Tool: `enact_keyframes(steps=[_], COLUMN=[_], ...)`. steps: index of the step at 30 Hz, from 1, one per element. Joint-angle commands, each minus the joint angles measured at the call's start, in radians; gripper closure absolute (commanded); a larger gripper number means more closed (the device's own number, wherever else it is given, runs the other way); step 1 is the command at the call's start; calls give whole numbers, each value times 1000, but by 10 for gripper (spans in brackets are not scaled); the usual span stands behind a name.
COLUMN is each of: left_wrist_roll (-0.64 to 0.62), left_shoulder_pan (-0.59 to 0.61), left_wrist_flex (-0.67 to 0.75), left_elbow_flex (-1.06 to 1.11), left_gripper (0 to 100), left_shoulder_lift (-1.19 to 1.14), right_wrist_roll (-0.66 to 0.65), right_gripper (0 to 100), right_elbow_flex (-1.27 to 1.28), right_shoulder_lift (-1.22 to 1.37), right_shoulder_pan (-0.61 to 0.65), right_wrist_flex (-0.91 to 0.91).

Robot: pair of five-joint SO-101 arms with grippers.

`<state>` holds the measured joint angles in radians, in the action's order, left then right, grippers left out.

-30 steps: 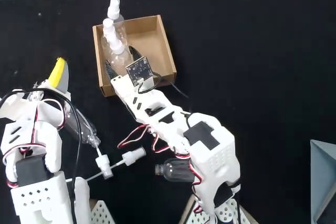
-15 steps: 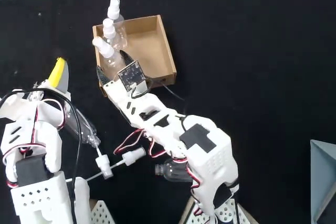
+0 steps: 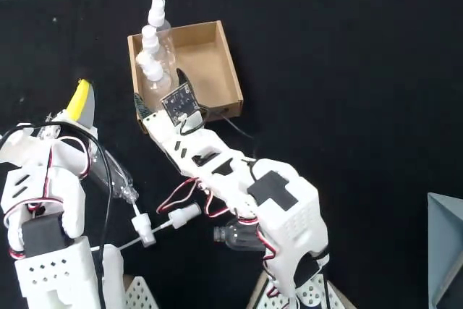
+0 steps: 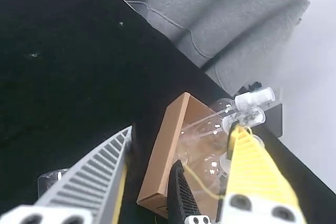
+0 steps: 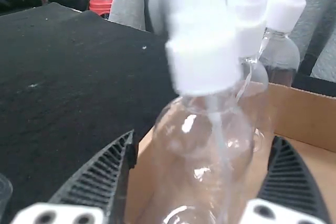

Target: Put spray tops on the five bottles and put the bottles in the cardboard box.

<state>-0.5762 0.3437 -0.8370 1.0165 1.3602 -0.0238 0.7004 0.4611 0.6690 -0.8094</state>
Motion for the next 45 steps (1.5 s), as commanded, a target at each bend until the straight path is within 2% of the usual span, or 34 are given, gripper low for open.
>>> enact_keyframes(steps=[1,21,30,45], left_wrist_roll=[-5,-5,-5,-5], left_shoulder_pan=[8,8,8,8], left_wrist_flex=[26,26,28,61], left_elbow_flex=[-44,-44,-44,-22], left_gripper=[726,726,726,726], left_shoulder_lift=[17,17,17,17], right_wrist_roll=[-9,-9,-9,-9], right_gripper=[665,665,665,665], right_elbow_flex=[-33,133,225,237], right_shoulder_lift=[-18,-237,-378,-648], right_shoulder_pan=[17,14,-34,-32], right_wrist_flex=[-6,3,9,477])
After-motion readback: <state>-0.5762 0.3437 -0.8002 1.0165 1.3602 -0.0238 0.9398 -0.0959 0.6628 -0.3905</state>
